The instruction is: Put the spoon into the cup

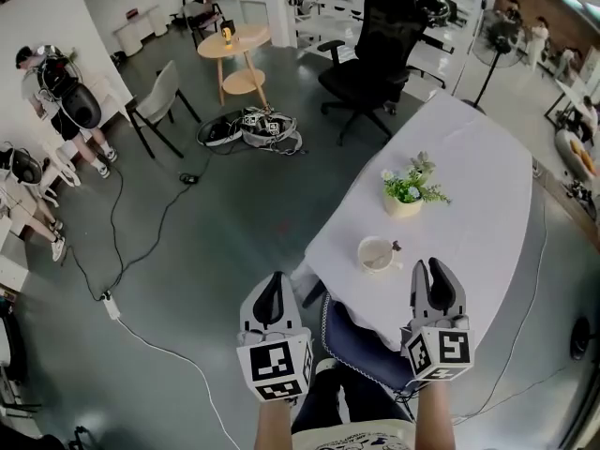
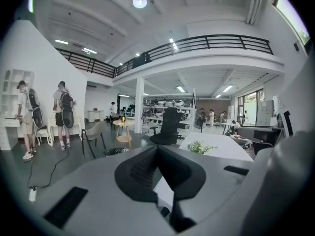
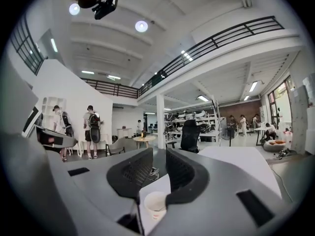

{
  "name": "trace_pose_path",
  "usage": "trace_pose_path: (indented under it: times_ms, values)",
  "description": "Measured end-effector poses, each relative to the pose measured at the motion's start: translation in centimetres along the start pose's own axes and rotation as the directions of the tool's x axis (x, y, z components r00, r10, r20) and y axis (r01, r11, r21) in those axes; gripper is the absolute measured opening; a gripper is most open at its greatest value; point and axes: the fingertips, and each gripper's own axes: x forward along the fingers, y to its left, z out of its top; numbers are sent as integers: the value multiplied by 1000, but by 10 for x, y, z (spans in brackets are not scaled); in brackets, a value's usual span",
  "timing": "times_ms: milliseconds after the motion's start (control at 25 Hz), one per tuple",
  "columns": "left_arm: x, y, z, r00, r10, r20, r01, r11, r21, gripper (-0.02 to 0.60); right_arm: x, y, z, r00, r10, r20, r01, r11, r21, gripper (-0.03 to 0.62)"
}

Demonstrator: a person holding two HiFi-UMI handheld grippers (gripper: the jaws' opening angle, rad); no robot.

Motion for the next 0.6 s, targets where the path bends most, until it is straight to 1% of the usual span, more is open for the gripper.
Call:
trace_pose_path:
  times_ms: [280, 480, 600]
  values:
    - [-60, -9, 33, 996, -26, 91, 24, 1000, 20, 14, -60, 14, 42, 997, -36, 74, 38, 999, -31, 78]
    - [-98, -12, 54, 987, -48, 151, 43, 998, 34, 14, -100, 24, 69, 990, -63, 129, 70, 996, -50, 69]
    - [-114, -23, 62, 982, -68, 175, 61, 997, 46, 14, -122, 22, 79, 985, -81, 155, 90, 995, -48, 49]
